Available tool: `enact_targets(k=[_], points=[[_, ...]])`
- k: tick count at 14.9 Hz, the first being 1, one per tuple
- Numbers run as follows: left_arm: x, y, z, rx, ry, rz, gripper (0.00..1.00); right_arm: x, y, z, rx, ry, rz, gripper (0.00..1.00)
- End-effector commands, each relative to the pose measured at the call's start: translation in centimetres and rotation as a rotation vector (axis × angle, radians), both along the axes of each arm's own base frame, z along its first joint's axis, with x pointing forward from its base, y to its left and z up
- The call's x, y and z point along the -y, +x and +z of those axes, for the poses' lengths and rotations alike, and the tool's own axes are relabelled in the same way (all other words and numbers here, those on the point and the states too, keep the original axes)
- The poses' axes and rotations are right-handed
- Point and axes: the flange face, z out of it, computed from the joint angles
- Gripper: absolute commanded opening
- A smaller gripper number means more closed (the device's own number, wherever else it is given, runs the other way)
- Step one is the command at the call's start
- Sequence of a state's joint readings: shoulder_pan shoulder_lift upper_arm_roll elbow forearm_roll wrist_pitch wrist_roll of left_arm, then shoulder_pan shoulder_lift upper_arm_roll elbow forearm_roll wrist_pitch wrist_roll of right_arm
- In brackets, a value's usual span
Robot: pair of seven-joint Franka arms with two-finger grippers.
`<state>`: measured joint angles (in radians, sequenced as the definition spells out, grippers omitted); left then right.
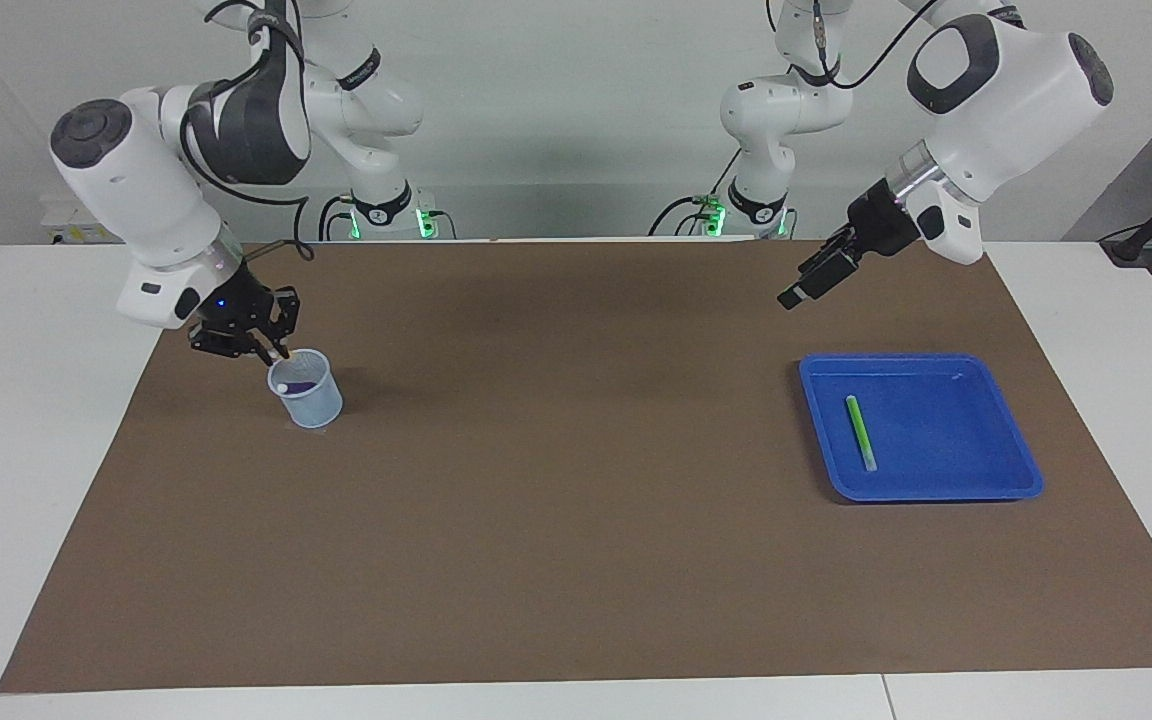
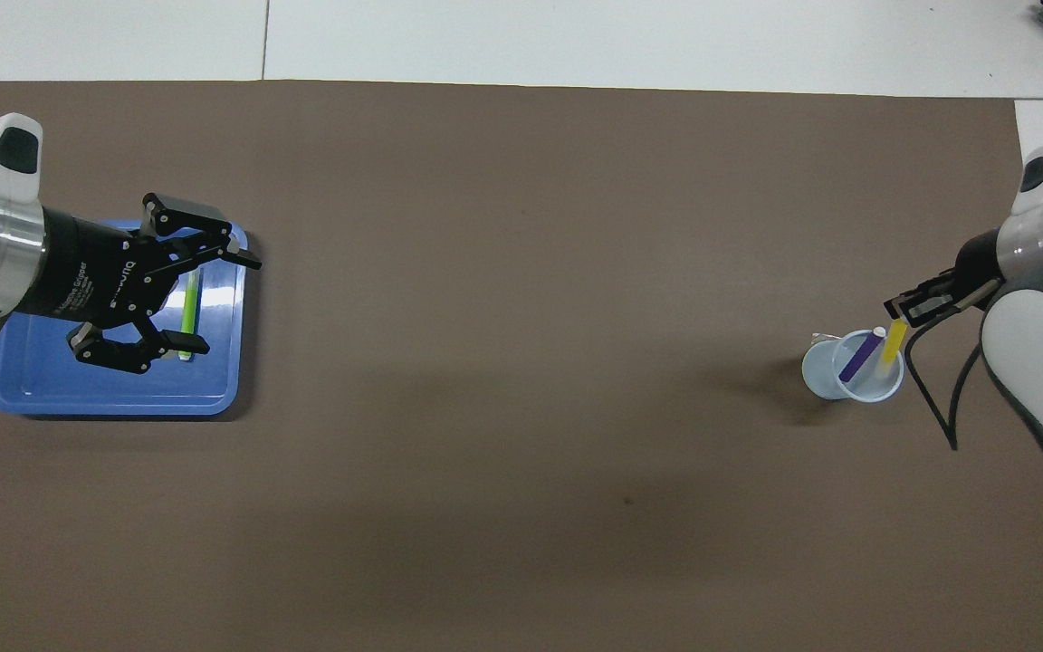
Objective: Right arm passes pens to left for tray arrangement
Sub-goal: 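Lift the yellow pen toward the left gripper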
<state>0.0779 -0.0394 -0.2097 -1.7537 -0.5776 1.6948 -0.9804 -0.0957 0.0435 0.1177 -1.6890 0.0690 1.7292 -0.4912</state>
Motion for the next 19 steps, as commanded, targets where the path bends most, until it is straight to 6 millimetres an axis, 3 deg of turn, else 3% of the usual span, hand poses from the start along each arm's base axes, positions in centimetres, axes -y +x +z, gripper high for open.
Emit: enact_targets(k=[1,6,9,12,19], points=[[0.7,-1.1,0.2,-0.048,-0.019,0.067,1.00,-4.3,-1.1,2.8,0.004,0.085,-0.100,0.00],[1.0,-1.2,0.1,-0.094,-0.026,0.138,1.00,-13.2,-1.8,3.8,-0.005,0.278,-0.371,0.00],[1.0,-0.8,0.3,-0.170,-0.025,0.311,1.00,-18.5,-3.0,3.6,-0.007,0.356,-0.502,0.00],[1.8,-0.7,0.5,-0.239,-0.023,0.455,1.00,-22.3,-5.3,2.0,-0.028,0.493,-0.682,0.00],[7.9,-2.4,-0.7,-0.259,-0.029,0.558,1.00,-30.5,-9.2,0.9,-0.062,0.684,-0.876,0.00]])
